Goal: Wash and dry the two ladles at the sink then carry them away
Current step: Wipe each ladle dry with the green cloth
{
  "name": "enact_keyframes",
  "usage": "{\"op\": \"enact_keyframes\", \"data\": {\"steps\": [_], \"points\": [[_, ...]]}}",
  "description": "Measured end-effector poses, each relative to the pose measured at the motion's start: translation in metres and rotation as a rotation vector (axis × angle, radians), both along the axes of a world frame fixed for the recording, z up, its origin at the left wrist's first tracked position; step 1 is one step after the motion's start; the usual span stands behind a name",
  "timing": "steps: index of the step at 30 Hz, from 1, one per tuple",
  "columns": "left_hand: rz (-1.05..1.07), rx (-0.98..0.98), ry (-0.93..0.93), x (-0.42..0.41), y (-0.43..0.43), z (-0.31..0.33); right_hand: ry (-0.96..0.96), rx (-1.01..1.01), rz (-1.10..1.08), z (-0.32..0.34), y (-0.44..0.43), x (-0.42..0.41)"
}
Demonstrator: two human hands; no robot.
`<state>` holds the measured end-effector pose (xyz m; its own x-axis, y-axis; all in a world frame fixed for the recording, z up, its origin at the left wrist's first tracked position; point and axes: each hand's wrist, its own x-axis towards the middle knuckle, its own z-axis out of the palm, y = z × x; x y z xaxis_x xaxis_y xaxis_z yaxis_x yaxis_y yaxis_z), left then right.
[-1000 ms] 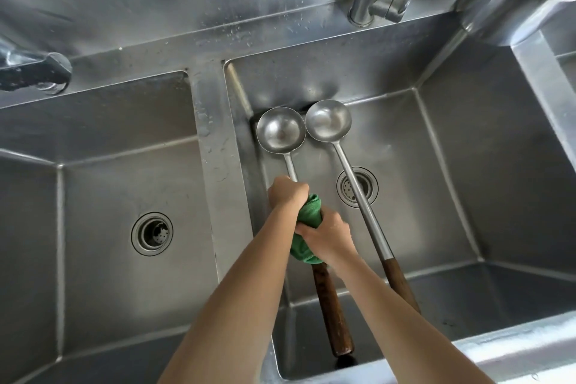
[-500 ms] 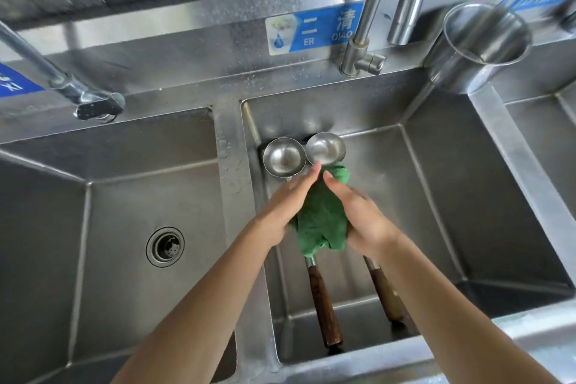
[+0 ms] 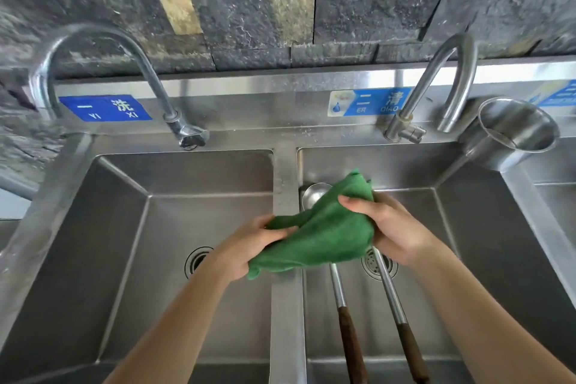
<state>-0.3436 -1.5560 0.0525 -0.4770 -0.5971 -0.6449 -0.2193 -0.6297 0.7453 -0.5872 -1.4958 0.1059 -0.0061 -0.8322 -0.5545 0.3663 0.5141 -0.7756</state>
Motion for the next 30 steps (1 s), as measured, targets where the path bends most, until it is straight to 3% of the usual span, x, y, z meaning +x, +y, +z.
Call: {"op": "enact_keyframes", "data": {"steps": [4, 7, 10, 13, 18, 23, 30], "points": [[-0.121, -0.021, -0.042, 0.020, -0.001, 0.002, 0.004, 0.003, 0.048, -0.001, -0.005, 0.025], [-0.146, -0.037, 0.051, 0.029, 0.008, 0.001, -0.047, -0.039, 0.125, 0.017, -0.010, 0.053], [-0.083, -0.227, 0.136, 0.025, 0.020, 0.002, -0.050, -0.085, 0.244, 0.044, -0.017, 0.088], [0.243, -0.117, 0.470, 0.022, 0.020, -0.002, -0.128, -0.117, 0.292, 0.063, -0.025, 0.113], [0.373, 0.257, 0.929, 0.042, 0.020, -0.021, -0.100, -0.161, 0.192, 0.057, -0.044, 0.107], [0.569, 0.141, 0.562, 0.059, 0.005, -0.034, 0.074, -0.031, 0.052, -0.009, -0.050, 0.062], [0.533, 0.031, 0.210, 0.083, -0.012, -0.063, 0.111, 0.177, -0.116, -0.120, -0.016, 0.022]]}}
